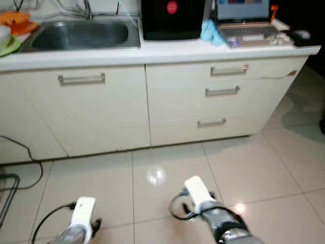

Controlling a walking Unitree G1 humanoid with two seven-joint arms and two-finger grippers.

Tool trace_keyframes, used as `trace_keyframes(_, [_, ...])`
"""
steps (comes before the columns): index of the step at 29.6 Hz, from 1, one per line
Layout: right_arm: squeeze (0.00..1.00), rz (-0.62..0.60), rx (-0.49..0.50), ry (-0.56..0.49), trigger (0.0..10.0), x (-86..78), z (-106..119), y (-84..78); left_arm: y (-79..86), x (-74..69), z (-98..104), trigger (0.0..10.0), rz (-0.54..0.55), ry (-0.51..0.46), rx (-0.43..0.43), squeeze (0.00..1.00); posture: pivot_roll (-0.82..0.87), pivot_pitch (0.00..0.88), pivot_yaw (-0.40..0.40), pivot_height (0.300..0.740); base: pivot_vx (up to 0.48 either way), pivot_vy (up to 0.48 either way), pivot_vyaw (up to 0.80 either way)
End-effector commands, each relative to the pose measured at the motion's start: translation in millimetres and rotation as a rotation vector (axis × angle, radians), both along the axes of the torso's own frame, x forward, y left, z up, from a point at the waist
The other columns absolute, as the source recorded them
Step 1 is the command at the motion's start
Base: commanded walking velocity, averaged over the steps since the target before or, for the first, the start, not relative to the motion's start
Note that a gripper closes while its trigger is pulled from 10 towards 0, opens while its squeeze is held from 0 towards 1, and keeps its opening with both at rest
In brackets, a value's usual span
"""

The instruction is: Kitchen organization

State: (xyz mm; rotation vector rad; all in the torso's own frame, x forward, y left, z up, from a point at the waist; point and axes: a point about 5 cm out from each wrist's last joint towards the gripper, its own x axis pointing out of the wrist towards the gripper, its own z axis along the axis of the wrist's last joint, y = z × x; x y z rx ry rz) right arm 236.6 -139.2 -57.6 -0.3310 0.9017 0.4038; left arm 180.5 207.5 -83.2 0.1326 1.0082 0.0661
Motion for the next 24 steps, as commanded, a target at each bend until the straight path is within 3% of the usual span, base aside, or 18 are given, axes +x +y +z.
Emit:
trace_keyframes(1, [0.00,-0.005,-0.018,-0.006,10.0,1.3,1,-7.8,-2.2,-5.5,-3,10.0,-0.002,0.023,-0.009,0.00,-0.08,0.000,0.015,0.740,0.000,0.000,0.80])
trace_keyframes(9, [0.00,-0.004,-0.015,-0.008,10.0,1.0,1,-7.5,1.5,-11.3,-5,10.0,0.008,0.047,-0.010,0.00,-0.07,0.000,0.013,0.740,0.000,0.000,0.80])
trace_keyframes(24, [0.00,-0.027,0.000,-0.006,10.0,-0.5,0,-7.7,-7.0,-15.8,-8,10.0,-0.053,0.063,-0.068,0.00,-0.08,0.000,0.016,0.740,0.044,0.000,0.00])
